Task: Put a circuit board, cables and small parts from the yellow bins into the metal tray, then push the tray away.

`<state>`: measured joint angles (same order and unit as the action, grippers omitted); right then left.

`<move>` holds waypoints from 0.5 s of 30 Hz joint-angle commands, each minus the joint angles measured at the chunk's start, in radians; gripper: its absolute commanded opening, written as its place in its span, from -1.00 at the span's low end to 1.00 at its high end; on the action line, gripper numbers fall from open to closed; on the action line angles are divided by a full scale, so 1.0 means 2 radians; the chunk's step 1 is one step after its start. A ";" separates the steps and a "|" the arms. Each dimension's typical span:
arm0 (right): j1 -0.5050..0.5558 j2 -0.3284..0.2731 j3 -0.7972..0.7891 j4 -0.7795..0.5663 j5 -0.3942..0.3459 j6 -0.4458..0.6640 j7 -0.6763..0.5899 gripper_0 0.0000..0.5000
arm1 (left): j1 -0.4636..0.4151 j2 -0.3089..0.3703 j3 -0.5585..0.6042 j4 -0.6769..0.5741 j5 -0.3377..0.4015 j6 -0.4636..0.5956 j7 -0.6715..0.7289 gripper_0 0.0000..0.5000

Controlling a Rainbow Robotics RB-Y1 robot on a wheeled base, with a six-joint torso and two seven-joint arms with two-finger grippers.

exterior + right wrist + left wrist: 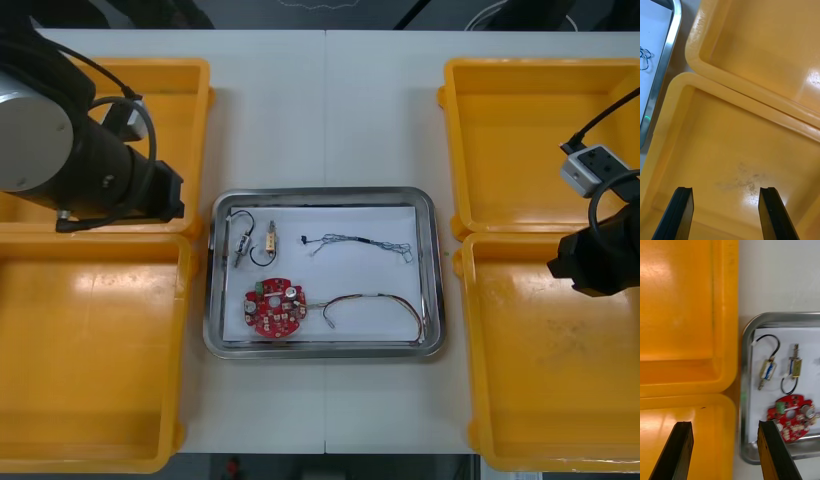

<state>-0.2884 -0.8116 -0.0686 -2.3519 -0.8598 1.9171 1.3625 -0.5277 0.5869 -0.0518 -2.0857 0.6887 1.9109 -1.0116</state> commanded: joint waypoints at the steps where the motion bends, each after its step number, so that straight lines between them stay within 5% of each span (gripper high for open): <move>1: -0.061 -0.020 0.045 0.025 -0.005 0.001 -0.005 1.00 | 0.042 0.047 0.054 -0.035 0.042 0.004 -0.030 1.00; 7: -0.120 -0.016 0.094 0.061 -0.038 0.001 -0.001 1.00 | 0.098 0.079 0.094 -0.068 0.072 0.004 -0.053 1.00; 15: -0.179 0.005 0.187 0.066 -0.036 0.001 0.001 1.00 | 0.163 0.096 0.149 -0.085 0.080 0.004 -0.107 1.00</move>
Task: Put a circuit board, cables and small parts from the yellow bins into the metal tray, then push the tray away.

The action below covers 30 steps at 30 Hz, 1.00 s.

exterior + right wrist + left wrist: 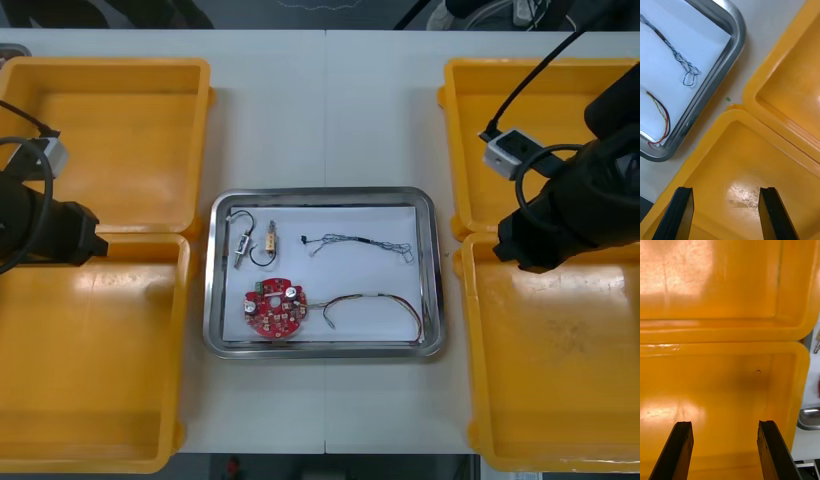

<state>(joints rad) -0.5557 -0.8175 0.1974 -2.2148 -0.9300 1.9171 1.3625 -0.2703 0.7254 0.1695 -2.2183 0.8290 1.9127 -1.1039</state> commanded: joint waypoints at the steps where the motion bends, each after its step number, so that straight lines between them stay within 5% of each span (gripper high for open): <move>1: -0.049 0.009 0.059 -0.002 -0.001 0.001 0.002 1.00 | 0.037 0.028 0.041 -0.018 0.010 0.004 -0.064 1.00; 22: -0.148 0.119 0.217 0.021 0.041 -0.001 0.048 1.00 | 0.097 0.048 0.087 -0.024 0.029 0.004 -0.071 1.00; 30: -0.165 0.153 0.240 0.066 0.048 -0.014 0.151 1.00 | 0.098 0.047 0.088 -0.024 0.028 0.004 -0.070 1.00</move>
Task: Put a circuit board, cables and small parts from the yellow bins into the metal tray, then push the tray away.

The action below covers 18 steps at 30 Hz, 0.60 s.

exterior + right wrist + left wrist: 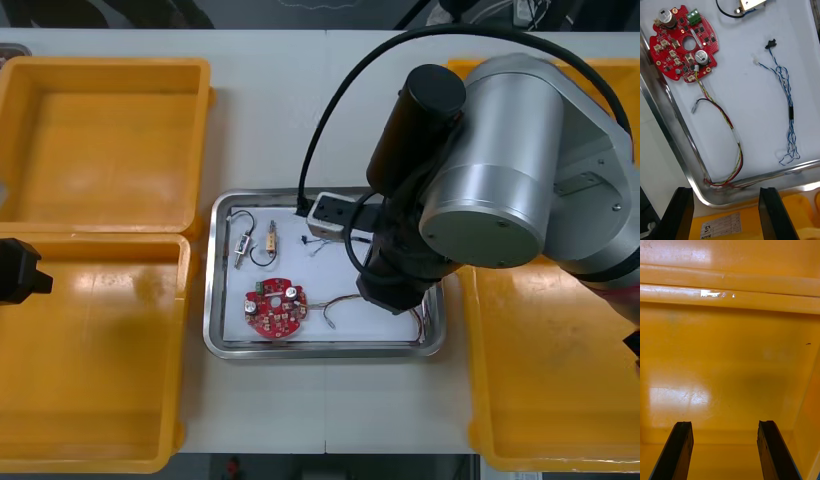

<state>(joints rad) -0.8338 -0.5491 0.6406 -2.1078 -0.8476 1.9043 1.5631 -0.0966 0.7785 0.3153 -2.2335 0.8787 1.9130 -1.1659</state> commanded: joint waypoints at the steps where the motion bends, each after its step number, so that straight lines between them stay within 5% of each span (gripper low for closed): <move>1: -0.027 0.020 0.022 0.013 0.007 -0.010 0.054 1.00 | 0.011 0.020 0.015 -0.017 0.003 0.003 -0.039 1.00; 18: 0.013 0.055 0.135 -0.009 0.103 -0.040 0.061 1.00 | 0.011 0.020 0.015 -0.017 0.003 0.003 -0.039 1.00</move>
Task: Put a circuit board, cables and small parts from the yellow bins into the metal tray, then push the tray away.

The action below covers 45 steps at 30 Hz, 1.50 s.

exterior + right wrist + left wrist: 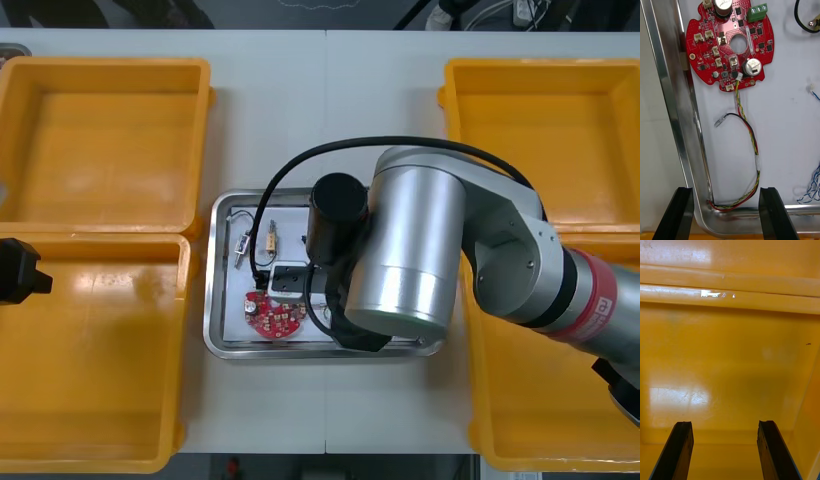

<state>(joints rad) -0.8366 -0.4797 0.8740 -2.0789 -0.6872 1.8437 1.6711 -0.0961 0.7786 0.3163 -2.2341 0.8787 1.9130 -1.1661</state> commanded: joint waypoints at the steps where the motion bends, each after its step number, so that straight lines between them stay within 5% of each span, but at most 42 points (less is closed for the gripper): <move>1: 0.025 0.024 0.031 -0.024 0.041 -0.021 0.005 1.00 | 0.010 0.020 0.014 -0.017 0.003 0.003 -0.039 1.00; 13: 0.056 0.022 0.118 -0.018 0.119 -0.064 -0.002 1.00 | 0.010 0.020 0.014 -0.017 0.003 0.003 -0.039 1.00; 25: 0.055 0.024 0.154 0.036 0.130 -0.122 -0.006 1.00 | 0.010 0.020 0.014 -0.017 0.003 0.003 -0.039 1.00; 38: 0.055 0.025 0.157 0.049 0.149 -0.125 -0.006 1.00 | 0.010 0.020 0.014 -0.017 0.003 0.003 -0.039 1.00; 39: 0.055 0.025 0.157 0.049 0.149 -0.125 -0.006 0.86 | 0.010 0.020 0.014 -0.017 0.003 0.003 -0.039 1.00; 41: 0.055 0.026 0.157 0.049 0.148 -0.126 -0.006 0.26 | 0.010 0.020 0.014 -0.017 0.003 0.003 -0.039 1.00; 43: 0.055 0.027 0.157 0.049 0.149 -0.125 -0.006 -0.67 | 0.010 0.020 0.014 -0.017 0.003 0.003 -0.039 1.00; 45: 0.055 0.027 0.157 0.049 0.148 -0.125 -0.007 -0.97 | 0.010 0.020 0.014 -0.017 0.003 0.003 -0.039 1.00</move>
<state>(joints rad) -0.7336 -0.4482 1.1762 -1.9700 -0.3980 1.6020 1.6709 -0.0959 0.7787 0.3173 -2.2344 0.8787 1.9130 -1.1662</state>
